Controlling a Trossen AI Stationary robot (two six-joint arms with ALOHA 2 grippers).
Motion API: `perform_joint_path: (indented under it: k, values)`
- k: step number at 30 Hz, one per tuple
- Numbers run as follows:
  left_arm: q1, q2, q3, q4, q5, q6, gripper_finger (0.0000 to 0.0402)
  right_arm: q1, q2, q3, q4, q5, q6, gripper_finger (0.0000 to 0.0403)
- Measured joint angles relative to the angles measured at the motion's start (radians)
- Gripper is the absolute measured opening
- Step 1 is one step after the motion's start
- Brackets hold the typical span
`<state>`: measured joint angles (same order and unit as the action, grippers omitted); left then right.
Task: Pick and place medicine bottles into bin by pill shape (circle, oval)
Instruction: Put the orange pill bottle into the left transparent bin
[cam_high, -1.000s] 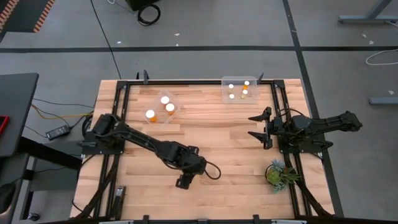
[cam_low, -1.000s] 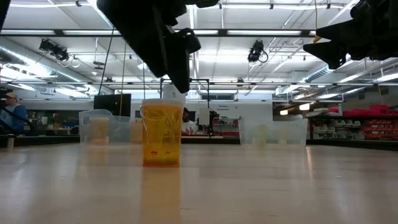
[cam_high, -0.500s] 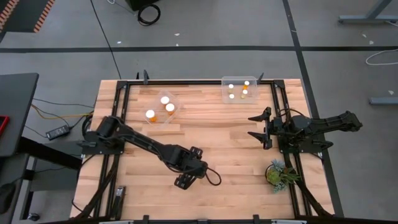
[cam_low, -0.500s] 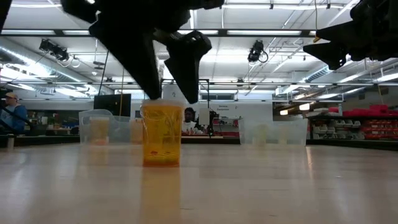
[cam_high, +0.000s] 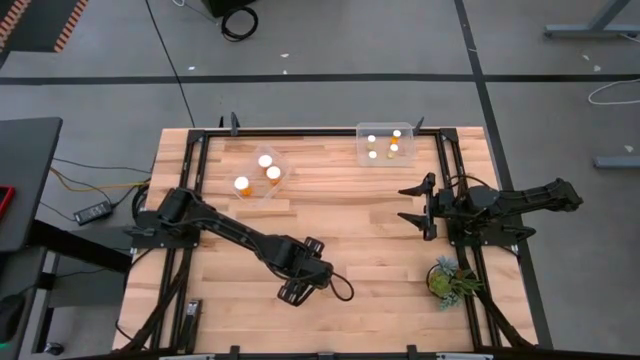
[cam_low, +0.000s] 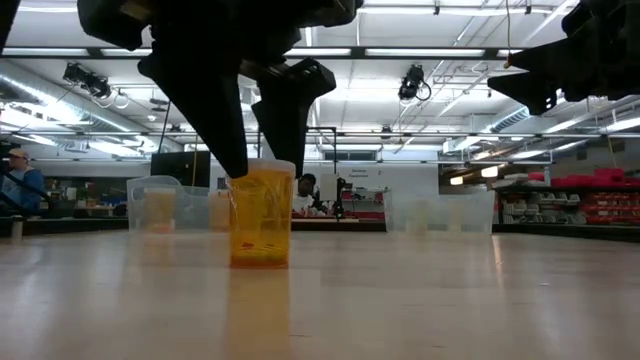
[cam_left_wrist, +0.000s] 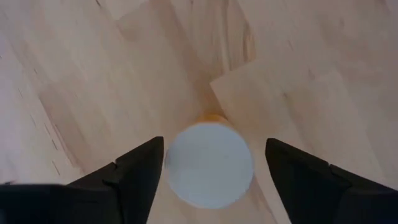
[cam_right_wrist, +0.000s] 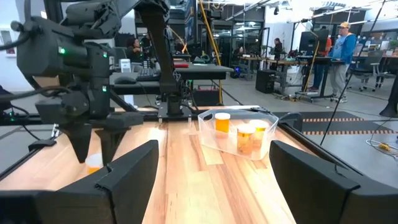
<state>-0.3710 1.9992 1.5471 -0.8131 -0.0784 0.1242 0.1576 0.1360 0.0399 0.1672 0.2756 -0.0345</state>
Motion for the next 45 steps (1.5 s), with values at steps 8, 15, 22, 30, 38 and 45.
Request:
perform_joint_path:
  k: [8,15,22,30,38,45]
  values:
    - [0.000,0.018,0.000,-0.019,0.000,0.001,0.0233,0.000,0.000,0.000,-0.003,0.000,0.000,0.0314]
    - [0.005,0.017,0.000,-0.039,0.000,0.006,0.0210,0.000,0.000,0.000,-0.003,0.000,0.000,0.0314]
    - [0.032,0.000,0.001,-0.136,-0.053,0.049,0.0226,0.000,0.000,0.000,-0.004,0.000,0.000,0.0314]
    - [0.101,-0.080,0.001,-0.233,-0.106,0.057,0.0213,0.000,0.000,0.000,-0.004,0.000,0.000,0.0314]
    - [0.204,-0.171,0.001,-0.312,-0.166,0.071,0.0220,0.000,0.000,0.000,-0.006,0.000,0.000,0.0314]
    - [0.340,-0.209,-0.001,-0.393,-0.175,0.072,0.0217,0.000,0.000,0.000,-0.009,0.000,0.000,0.0314]
